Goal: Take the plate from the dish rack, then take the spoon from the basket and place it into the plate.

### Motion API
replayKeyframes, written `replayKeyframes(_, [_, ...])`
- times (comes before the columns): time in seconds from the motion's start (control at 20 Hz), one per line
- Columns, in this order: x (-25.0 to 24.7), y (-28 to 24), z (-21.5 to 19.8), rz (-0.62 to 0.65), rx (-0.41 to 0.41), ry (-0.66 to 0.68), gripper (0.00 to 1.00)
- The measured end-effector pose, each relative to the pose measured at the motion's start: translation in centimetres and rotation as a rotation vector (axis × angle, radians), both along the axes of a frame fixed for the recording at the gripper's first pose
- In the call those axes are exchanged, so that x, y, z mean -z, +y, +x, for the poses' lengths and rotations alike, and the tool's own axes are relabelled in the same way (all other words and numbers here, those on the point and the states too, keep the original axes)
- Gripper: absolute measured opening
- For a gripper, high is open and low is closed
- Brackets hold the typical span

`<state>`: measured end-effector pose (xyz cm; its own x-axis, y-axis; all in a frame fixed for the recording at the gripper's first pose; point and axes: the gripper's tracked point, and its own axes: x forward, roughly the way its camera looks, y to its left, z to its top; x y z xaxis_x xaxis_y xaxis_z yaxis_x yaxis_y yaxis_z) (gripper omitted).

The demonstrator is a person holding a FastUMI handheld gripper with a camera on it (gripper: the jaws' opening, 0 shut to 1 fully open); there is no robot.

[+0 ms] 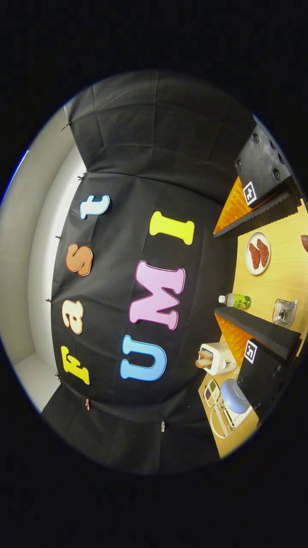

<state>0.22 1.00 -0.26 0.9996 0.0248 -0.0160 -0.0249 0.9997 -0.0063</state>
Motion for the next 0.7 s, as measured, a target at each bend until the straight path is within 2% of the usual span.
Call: replayKeyframes(0.7, [0.40, -0.09, 0.17, 0.003, 0.005, 0.008, 0.97])
